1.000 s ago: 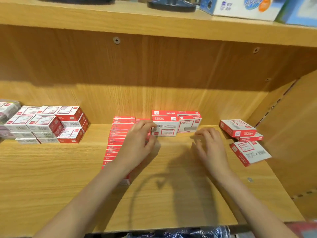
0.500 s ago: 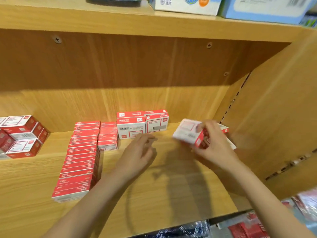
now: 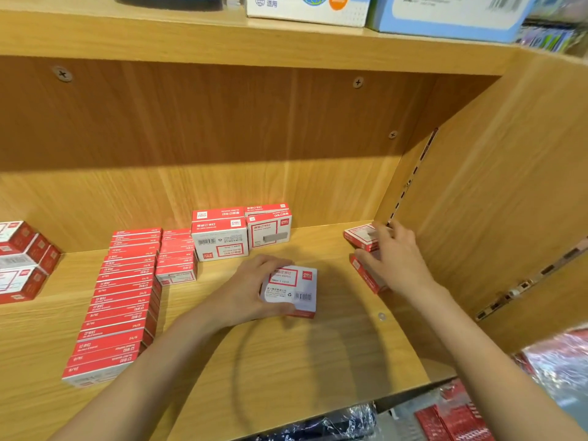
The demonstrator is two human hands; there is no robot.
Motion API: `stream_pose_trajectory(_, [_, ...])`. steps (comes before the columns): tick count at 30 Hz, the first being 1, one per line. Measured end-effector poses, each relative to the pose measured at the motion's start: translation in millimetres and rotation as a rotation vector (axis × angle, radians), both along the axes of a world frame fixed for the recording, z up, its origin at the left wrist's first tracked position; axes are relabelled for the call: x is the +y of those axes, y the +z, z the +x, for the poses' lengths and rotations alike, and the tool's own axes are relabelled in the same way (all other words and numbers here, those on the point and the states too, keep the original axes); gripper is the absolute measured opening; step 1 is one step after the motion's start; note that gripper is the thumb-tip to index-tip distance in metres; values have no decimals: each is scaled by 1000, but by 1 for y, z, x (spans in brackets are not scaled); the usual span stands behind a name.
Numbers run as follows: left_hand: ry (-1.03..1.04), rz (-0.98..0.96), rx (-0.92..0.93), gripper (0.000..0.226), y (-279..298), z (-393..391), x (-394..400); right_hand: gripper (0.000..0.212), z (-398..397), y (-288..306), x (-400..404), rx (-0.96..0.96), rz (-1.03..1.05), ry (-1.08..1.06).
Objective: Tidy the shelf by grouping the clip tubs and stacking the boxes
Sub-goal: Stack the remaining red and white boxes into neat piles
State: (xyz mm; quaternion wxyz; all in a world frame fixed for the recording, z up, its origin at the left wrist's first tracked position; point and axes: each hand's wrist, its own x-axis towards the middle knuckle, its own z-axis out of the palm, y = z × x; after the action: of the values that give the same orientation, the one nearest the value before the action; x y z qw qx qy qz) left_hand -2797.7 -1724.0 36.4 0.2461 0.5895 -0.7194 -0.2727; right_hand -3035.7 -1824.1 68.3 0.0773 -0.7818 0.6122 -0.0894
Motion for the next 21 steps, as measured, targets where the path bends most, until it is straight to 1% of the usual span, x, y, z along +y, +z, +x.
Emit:
stream_pose_trajectory(1, [11, -5, 8, 91, 1, 0, 0, 58, 5, -4, -3, 78, -14, -8])
stream_pose_trajectory(2, [30, -7, 12, 90, 0, -1, 0, 55, 11, -8, -4, 102, -31, -11])
stream_pose_trajectory(5, [93, -50, 29, 87, -2, -2, 2, 49, 20, -9, -6, 45, -8, -22])
stream_pose_trajectory(9, [154, -73, 26, 82, -3, -4, 6, 46, 25, -5, -7, 61, 10, -11])
stream_pose_trajectory(13, [172, -64, 12, 89, -1, -4, 9, 40, 32, -6, -12, 56, -55, 28])
stream_pose_trajectory(17, [219, -50, -16, 80, 0, -4, 12, 24, 31, -3, -14, -89, -158, 148])
stream_pose_trajectory(19, [235, -52, -15, 78, 1, -2, 14, 23, 26, 9, -17, -197, -158, 188])
stream_pose_trajectory(21, [242, -50, -14, 79, 1, -2, 14, 26, 23, 20, -16, -313, -95, 217])
